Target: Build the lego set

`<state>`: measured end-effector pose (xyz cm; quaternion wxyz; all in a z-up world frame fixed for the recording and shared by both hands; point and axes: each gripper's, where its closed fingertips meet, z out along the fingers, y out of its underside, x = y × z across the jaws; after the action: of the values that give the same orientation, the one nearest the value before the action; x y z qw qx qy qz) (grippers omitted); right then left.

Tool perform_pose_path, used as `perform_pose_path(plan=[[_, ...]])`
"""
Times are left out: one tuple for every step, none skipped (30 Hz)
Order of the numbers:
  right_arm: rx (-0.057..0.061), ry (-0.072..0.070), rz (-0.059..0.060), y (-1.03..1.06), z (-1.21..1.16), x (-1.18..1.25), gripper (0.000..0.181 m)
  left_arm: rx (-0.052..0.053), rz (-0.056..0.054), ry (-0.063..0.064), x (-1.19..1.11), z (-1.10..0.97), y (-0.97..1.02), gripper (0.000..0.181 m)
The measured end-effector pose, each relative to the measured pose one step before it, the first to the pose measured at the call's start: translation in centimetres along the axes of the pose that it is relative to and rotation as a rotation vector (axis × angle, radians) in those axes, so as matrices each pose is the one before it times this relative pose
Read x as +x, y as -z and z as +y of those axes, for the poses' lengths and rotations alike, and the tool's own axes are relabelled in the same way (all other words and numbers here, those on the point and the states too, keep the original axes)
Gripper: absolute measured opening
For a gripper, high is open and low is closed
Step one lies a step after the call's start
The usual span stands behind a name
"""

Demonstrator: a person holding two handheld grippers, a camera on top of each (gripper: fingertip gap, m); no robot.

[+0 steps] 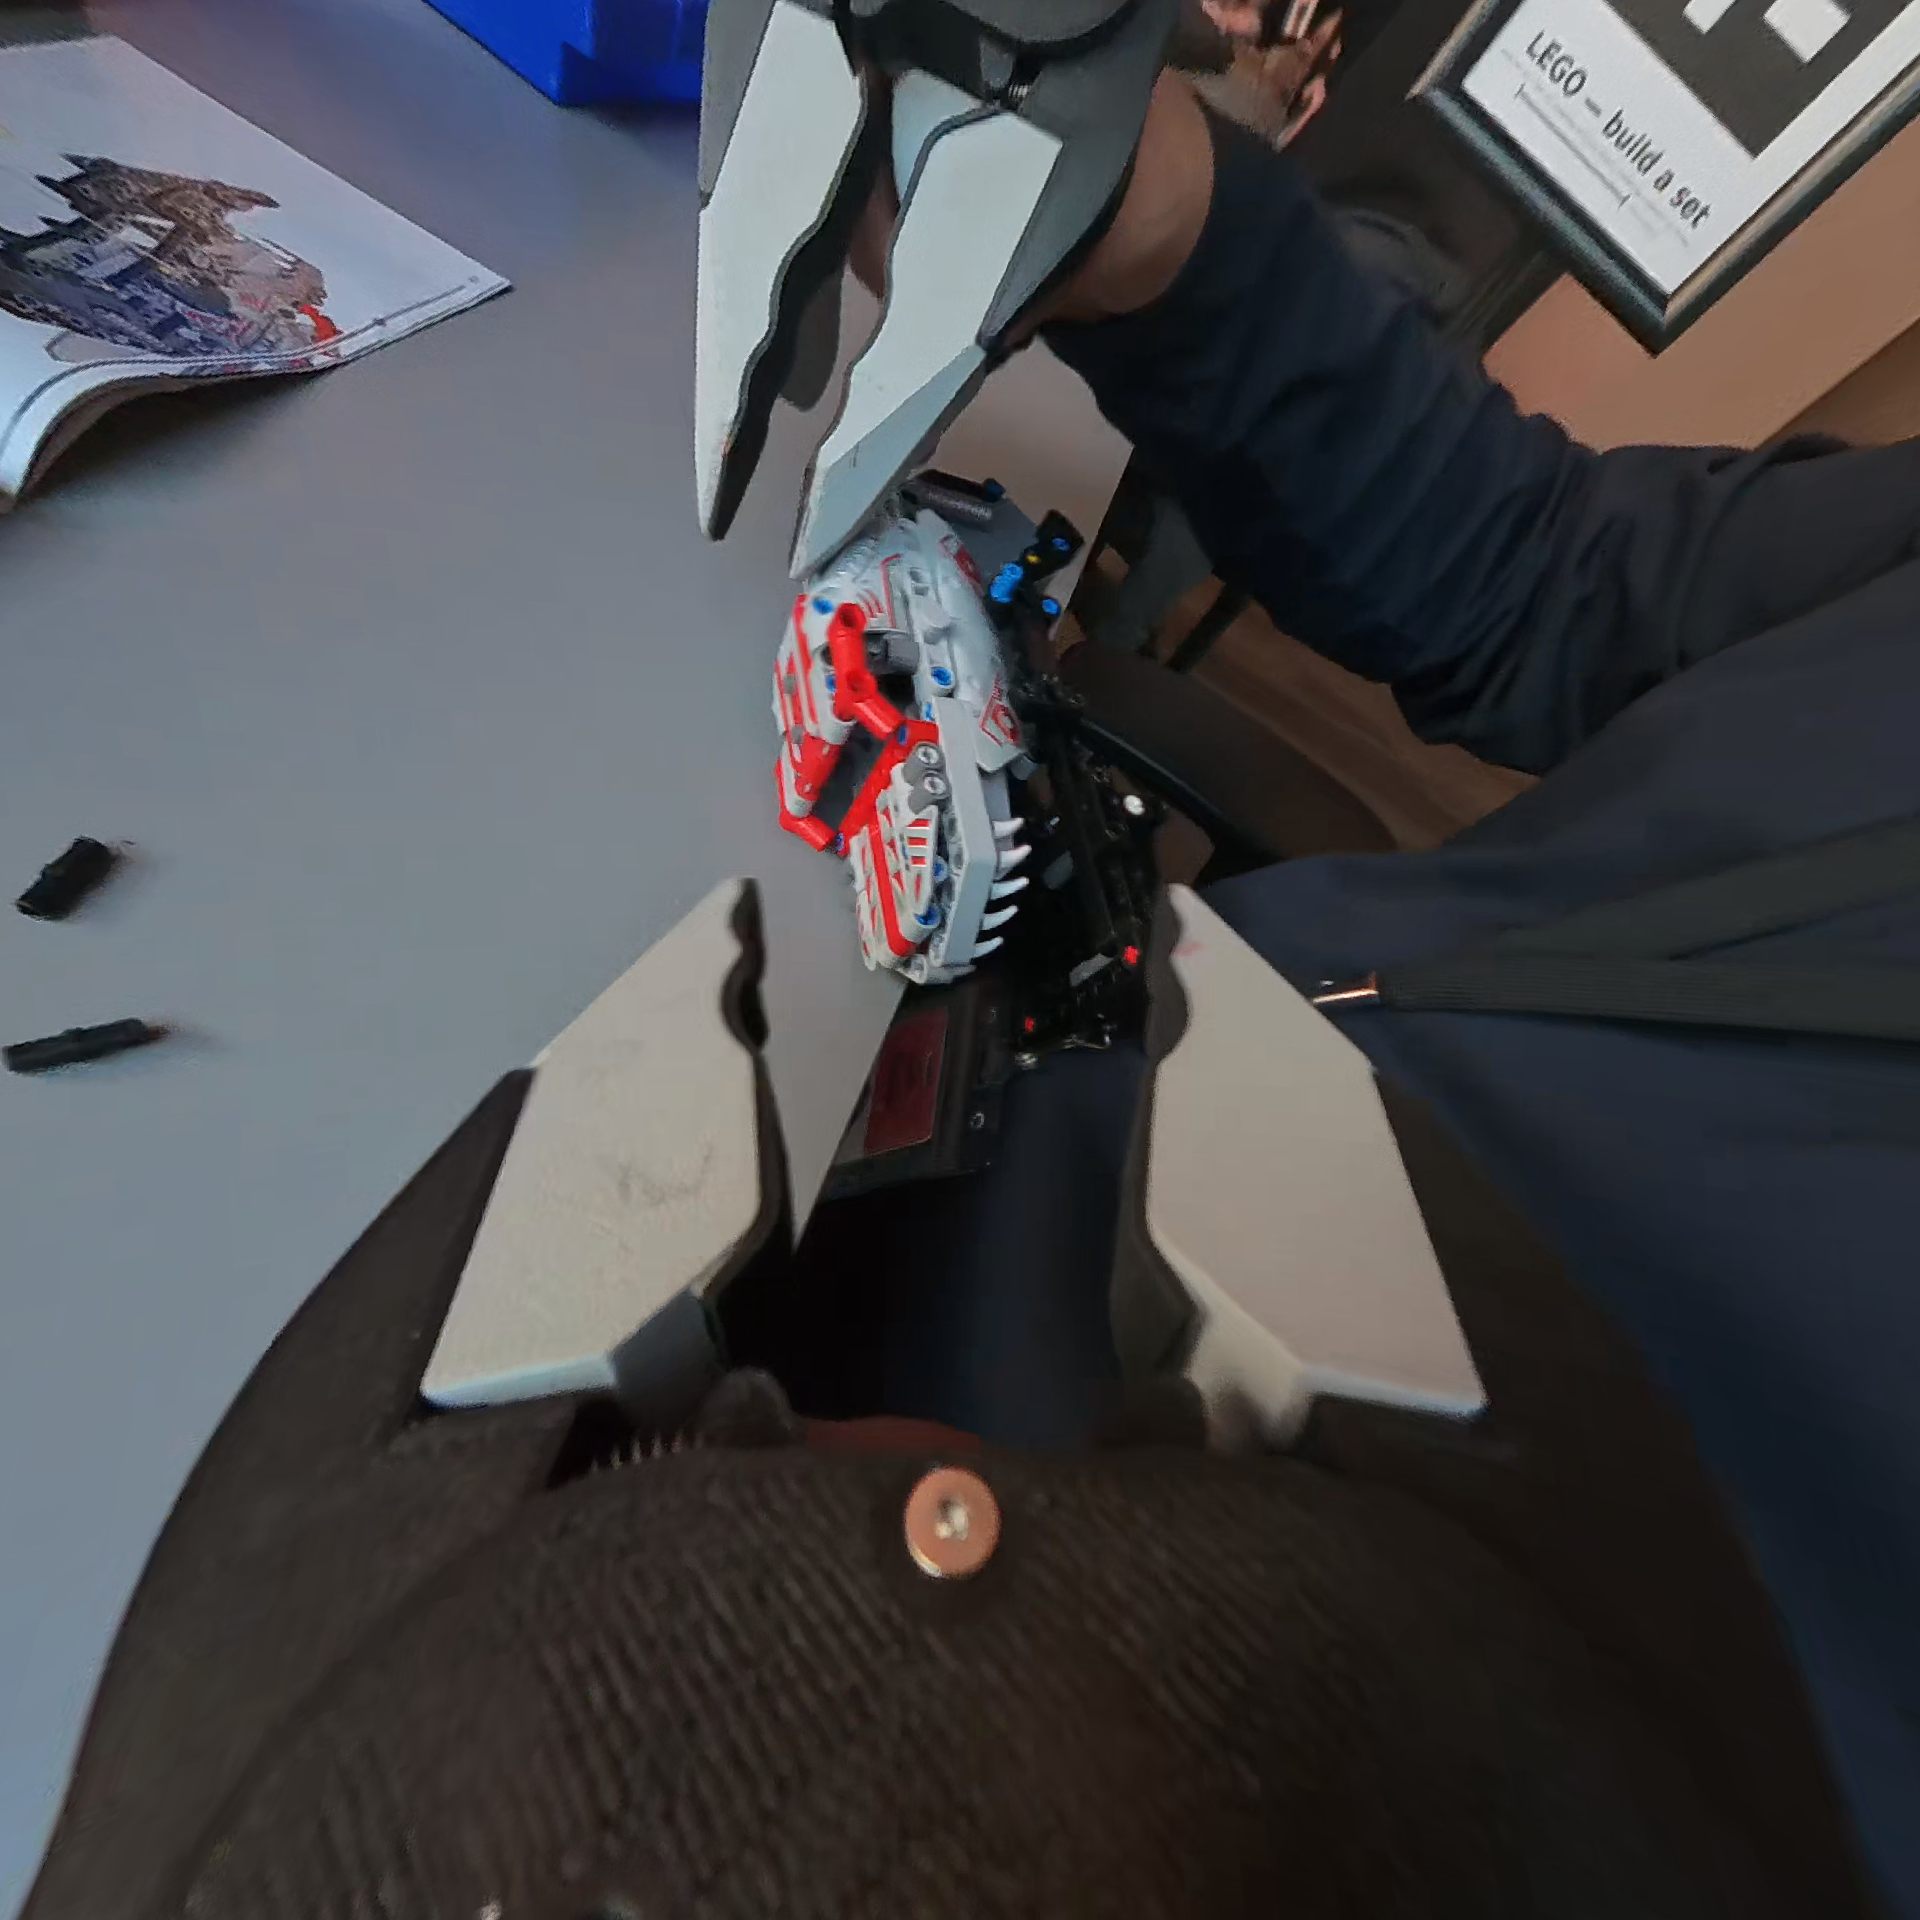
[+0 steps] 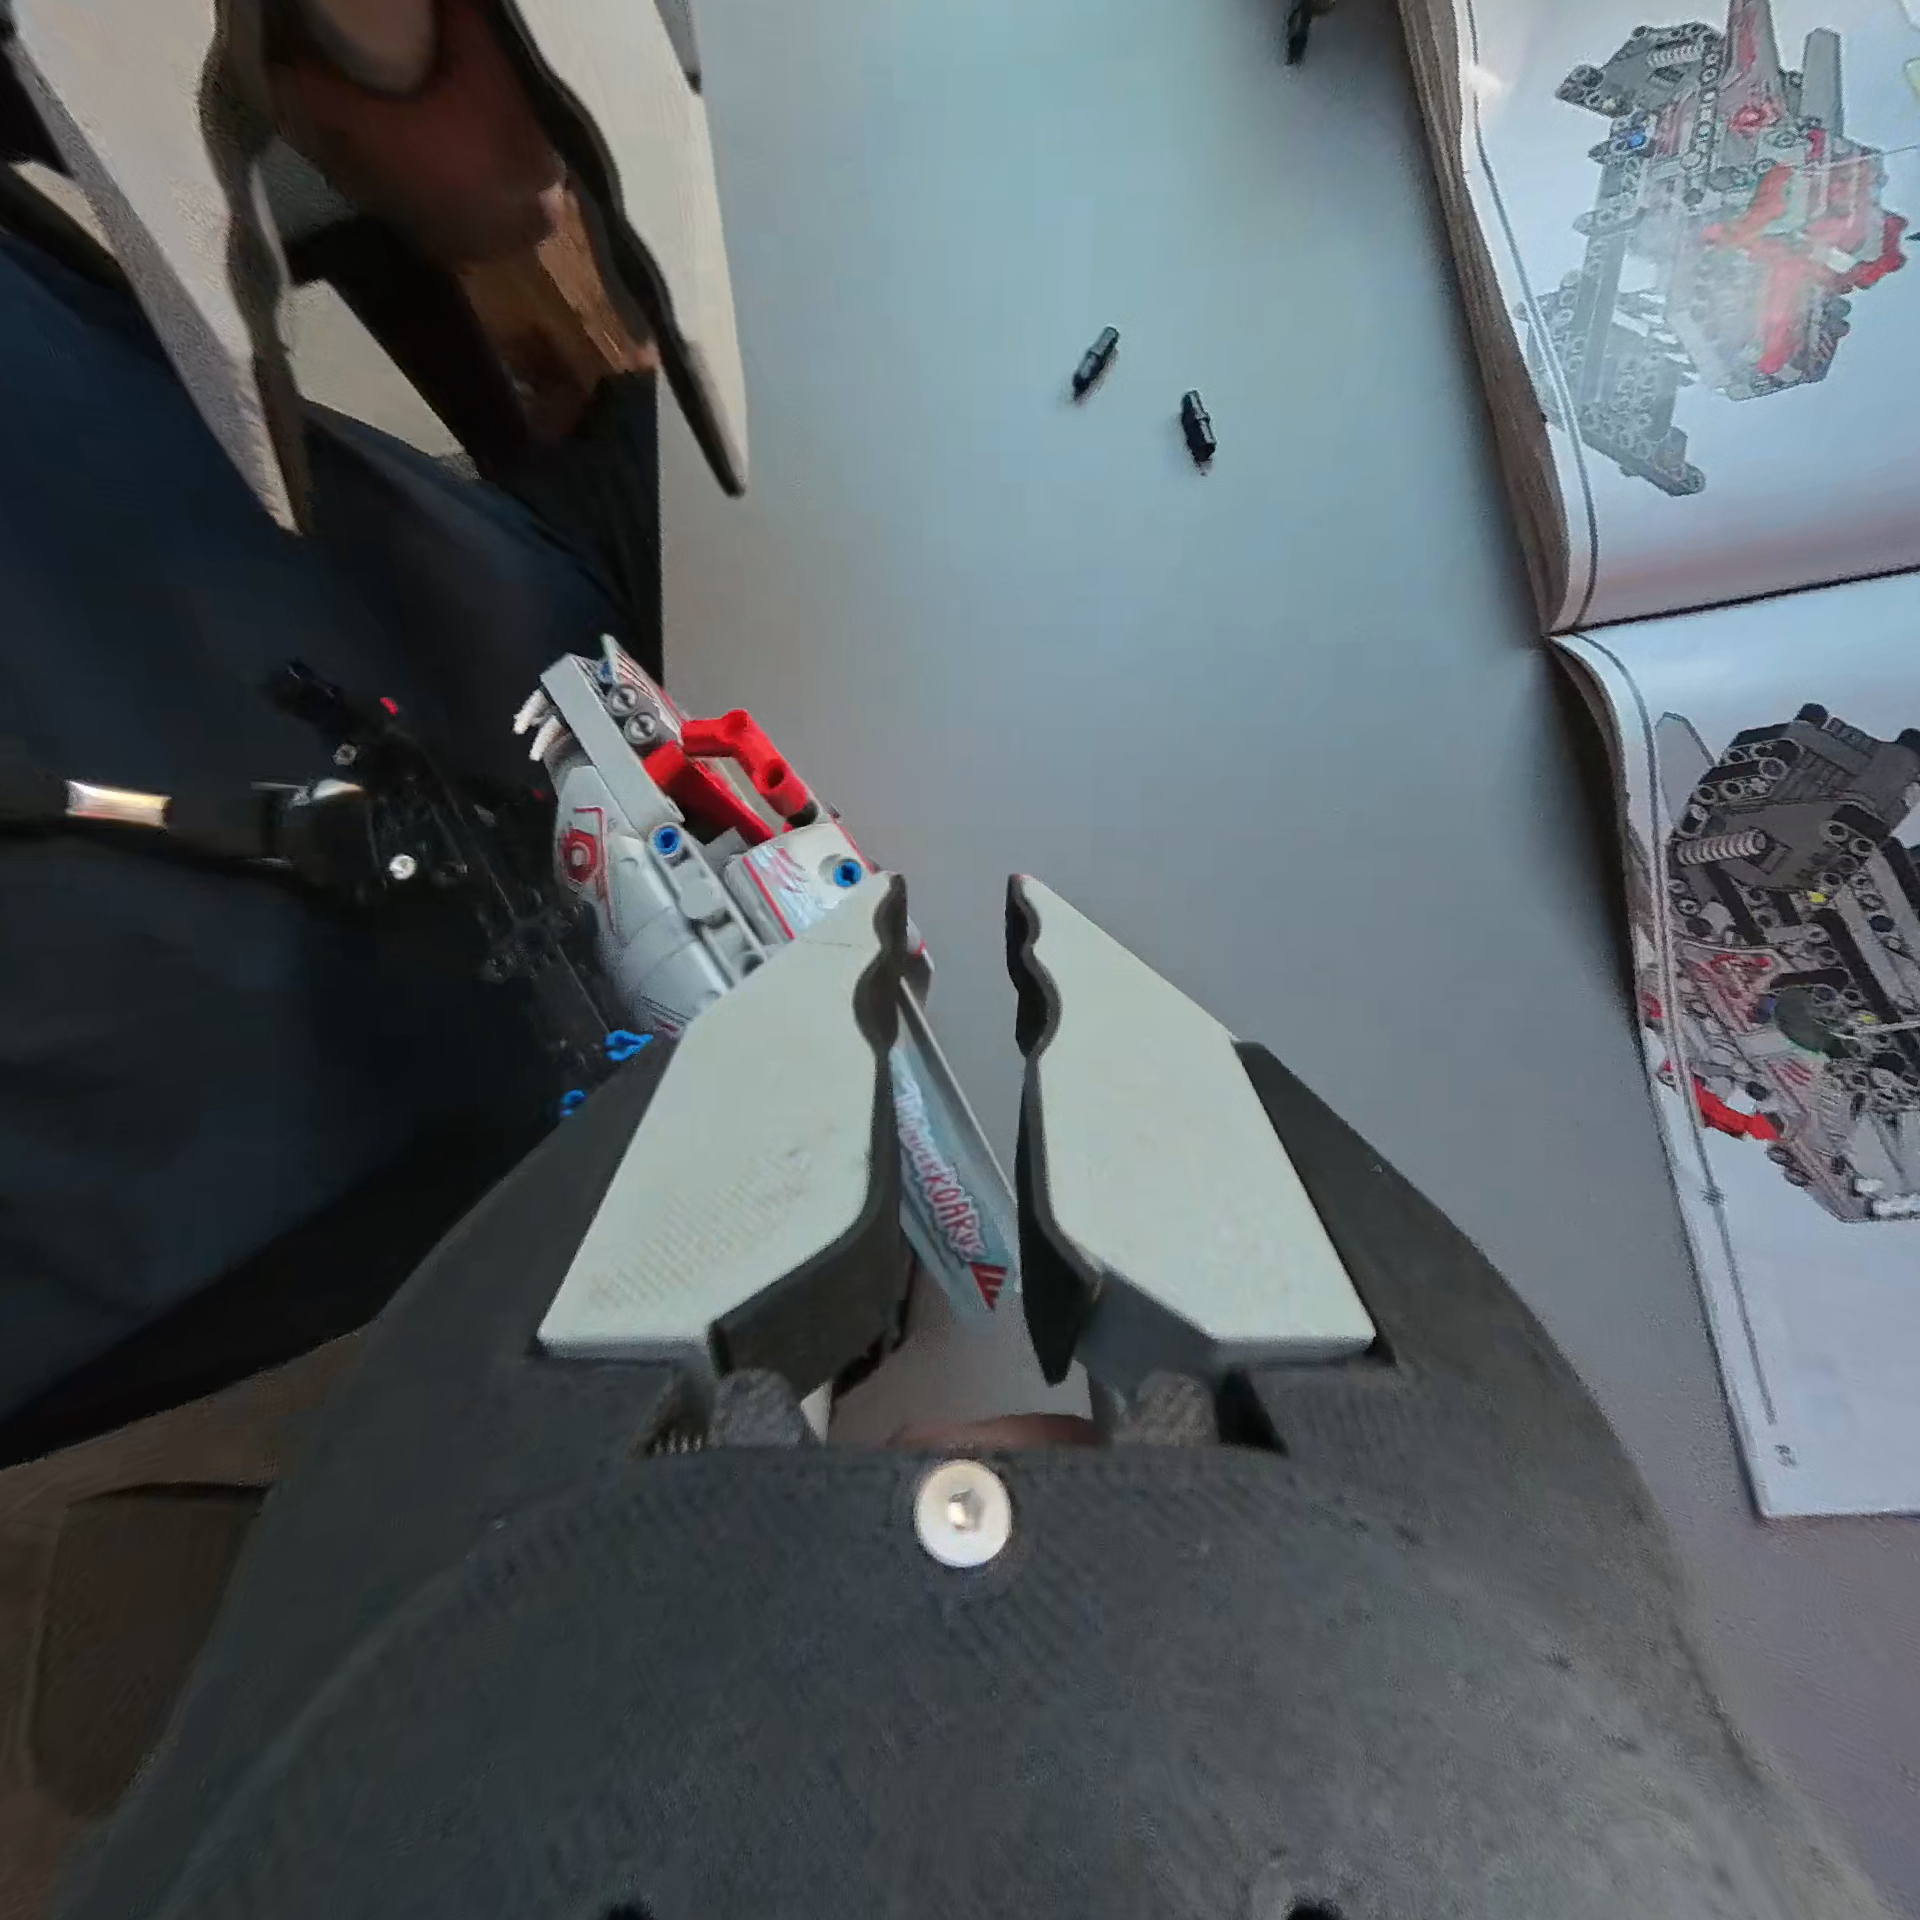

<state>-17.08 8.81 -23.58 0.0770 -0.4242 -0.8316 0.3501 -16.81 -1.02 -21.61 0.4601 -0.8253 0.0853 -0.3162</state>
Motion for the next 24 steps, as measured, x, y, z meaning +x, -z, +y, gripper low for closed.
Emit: perform_pose_path(plan=[[0.0250, -0.0091, -0.0137, -0.268, -0.098, -0.360, 0.012, 0.0047, -0.0138, -0.0119, 0.162, 0.404, -0.221, 0.059], [0.0151, 0.0019, 0.0117, -0.218, 0.118, 0.056, 0.012, -0.0210, -0.0432, -0.0271, -0.477, 0.647, -0.350, 0.056], [0.0053, 0.0021, 0.0122, -0.065, 0.255, 0.165, 0.011, -0.0289, -0.0636, -0.0290, -0.984, 0.578, -0.369, 0.055], [0.0090, -0.0131, 0.0105, 0.097, 0.191, 0.290, 0.013, -0.0221, -0.0419, -0.0195, -0.732, 0.356, -0.371, 0.055], [0.0172, -0.0268, 0.0115, 0.288, 0.035, 0.453, 0.016, -0.0124, 0.0061, -0.0058, 0.009, 0.131, -0.407, 0.054], [0.0282, -0.0344, 0.0156, 0.541, -0.113, 0.589, 0.019, -0.0064, 0.0289, 0.0022, 0.327, 0.036, -0.439, 0.053], [0.0410, -0.0377, 0.0217, 0.812, -0.265, 0.698, 0.021, -0.0098, 0.0098, -0.0031, -0.005, 0.087, -0.458, 0.052], [0.0505, -0.0451, 0.0301, 1.063, -0.313, 0.776, 0.026, -0.0172, 0.0019, -0.0176, -0.094, 0.175, -0.441, 0.053], [0.0532, -0.0588, 0.0288, 1.217, -0.266, 0.763, 0.030, -0.0137, -0.0010, -0.0165, -0.097, 0.076, -0.391, 0.050], [0.0428, -0.0711, 0.0061, 1.230, -0.052, 0.421, 0.036, -0.0023, 0.0104, -0.0148, 0.121, -0.093, -0.333, 0.043], [0.0249, -0.0814, -0.0172, 1.090, 0.315, 0.037, 0.043, 0.0106, 0.0278, -0.0124, 0.421, -0.238, -0.273, 0.033], [0.0090, -0.0872, -0.0269, 0.844, 0.642, -0.121, 0.047, 0.0126, 0.0208, -0.0059, 0.293, -0.243, -0.235, 0.028], [0.0012, -0.0768, -0.0228, 0.565, 0.835, -0.098, 0.050, 0.0024, 0.0069, 0.0026, 0.002, -0.121, -0.176, 0.024], [-0.0061, -0.0571, -0.0083, 0.264, 0.997, 0.067, 0.054, -0.0052, 0.0320, 0.0026, 0.330, -0.066, -0.145, 0.023], [-0.0163, -0.0355, 0.0049, 0.068, 1.087, 0.206, 0.055, 0.0009, 0.0265, -0.0028, 0.294, -0.181, -0.085, 0.020], [-0.0184, -0.0226, 0.0164, -0.064, 1.042, 0.316, 0.054, 0.0101, 0.0083, -0.0126, 0.106, -0.332, -0.008, 0.016], [-0.0181, -0.0246, 0.0195, -0.083, 0.898, 0.323, 0.056, 0.0114, -0.0011, -0.0140, -0.025, -0.401, 0.015, 0.014], [-0.0084, -0.0216, 0.0029, -0.085, 0.597, 0.038, 0.056, -0.0062, -0.0148, -0.0113, -0.265, -0.168, -0.037, 0.014], [0.0039, -0.0142, -0.0241, -0.148, 0.268, -0.362, 0.059, -0.0125, -0.0213, -0.0159, -0.369, -0.033, -0.064, 0.013], [0.0104, -0.0069, -0.0415, -0.243, -0.022, -0.553, 0.058, -0.0102, -0.0226, -0.0220, -0.385, -0.030, -0.054, 0.011], [0.0055, -0.0095, -0.0280, -0.322, -0.046, -0.241, 0.058, -0.0055, -0.0296, -0.0214, -0.502, -0.091, 0.007, 0.000], [-0.0182, -0.0227, -0.0086, -0.367, 0.233, 0.172, 0.057, 0.0068, -0.0063, -0.0194, -0.220, -0.260, -0.041, 0.000], [-0.0199, -0.0263, -0.0153, -0.342, 0.221, 0.086, 0.060, 0.0134, 0.0147, 0.0026, 0.018, -0.403, -0.076, 0.000], [-0.0083, -0.0212, -0.0289, -0.203, 0.040, -0.226, 0.058, 0.0061, 0.0201, 0.0104, 0.089, -0.258, -0.086, 0.000]])
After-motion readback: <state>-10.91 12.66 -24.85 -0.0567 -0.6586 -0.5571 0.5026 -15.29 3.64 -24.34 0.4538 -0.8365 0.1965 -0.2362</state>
